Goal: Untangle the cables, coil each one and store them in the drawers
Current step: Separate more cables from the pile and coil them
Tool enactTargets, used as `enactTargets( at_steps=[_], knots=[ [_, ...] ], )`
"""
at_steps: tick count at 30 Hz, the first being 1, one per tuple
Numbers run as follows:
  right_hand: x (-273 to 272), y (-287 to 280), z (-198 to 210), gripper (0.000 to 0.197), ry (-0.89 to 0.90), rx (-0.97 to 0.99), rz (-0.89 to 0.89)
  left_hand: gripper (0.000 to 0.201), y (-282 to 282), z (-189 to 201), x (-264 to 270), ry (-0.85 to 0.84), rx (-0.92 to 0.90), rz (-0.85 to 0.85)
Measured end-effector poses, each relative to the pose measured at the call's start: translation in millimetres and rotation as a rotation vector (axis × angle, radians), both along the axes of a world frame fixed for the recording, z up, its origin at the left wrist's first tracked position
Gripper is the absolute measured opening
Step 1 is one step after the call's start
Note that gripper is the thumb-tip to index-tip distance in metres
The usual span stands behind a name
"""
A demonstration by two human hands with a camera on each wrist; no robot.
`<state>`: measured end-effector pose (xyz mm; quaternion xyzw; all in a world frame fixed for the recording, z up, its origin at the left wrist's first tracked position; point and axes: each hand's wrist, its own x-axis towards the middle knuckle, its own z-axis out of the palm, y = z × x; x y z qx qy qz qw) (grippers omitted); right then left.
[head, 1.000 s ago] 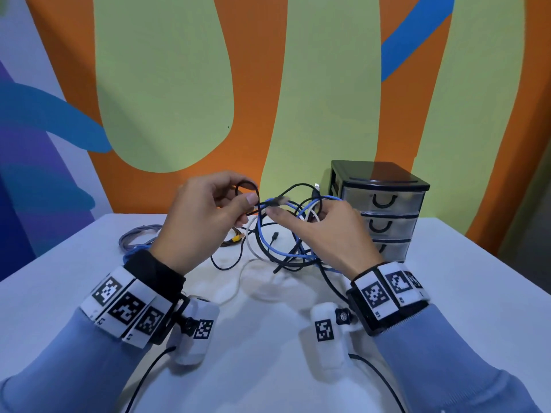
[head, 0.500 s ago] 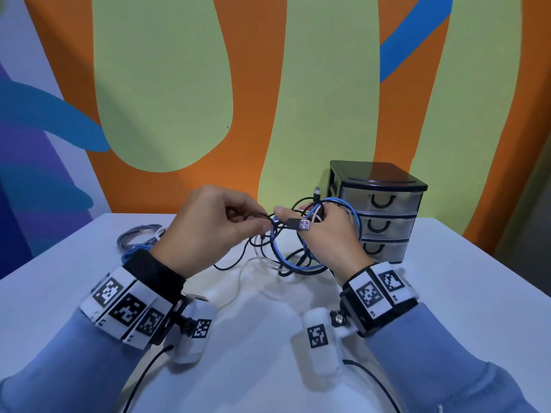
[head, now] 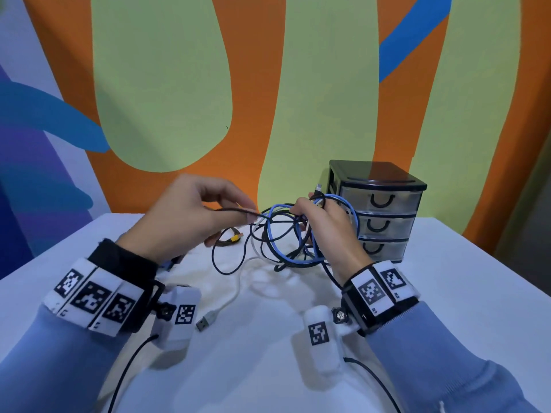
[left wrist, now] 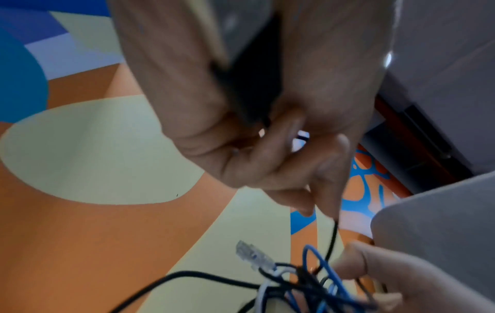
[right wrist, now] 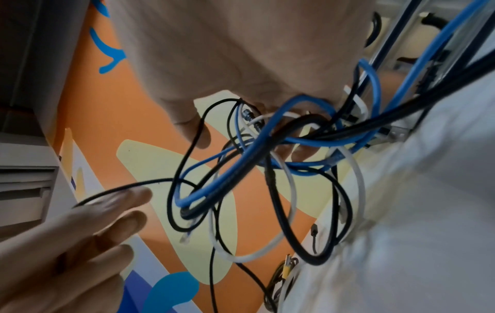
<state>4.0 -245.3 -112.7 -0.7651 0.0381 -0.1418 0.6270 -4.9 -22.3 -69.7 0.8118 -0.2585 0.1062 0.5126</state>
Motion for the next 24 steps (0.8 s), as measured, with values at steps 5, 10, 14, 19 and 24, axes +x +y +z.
enactTargets(
  at_steps=[5,10,14,19,24],
  knots=[
    [-2,0,0,0.056,-0.002,0.015,0.051,0.022,5,4,-4,0.213,0.031,-0.194],
    [-2,1,-5,0.088,-0.032,0.029,0.162,0.018,-2,-2,-3,0.191,0.065,-0.215],
    [0,4,-7,0.091,-0.087,0.078,0.216,0.009,-7,-13,6,-0.098,0.247,-0.015],
    [6,3,-12,0.096,-0.156,0.081,0.221,0.015,-15,-22,7,-0.114,0.473,0.021],
    [5,-1,-15,0.098,-0.216,0.077,0.255,0.017,2,-4,3,0.165,0.172,-0.096]
  ],
)
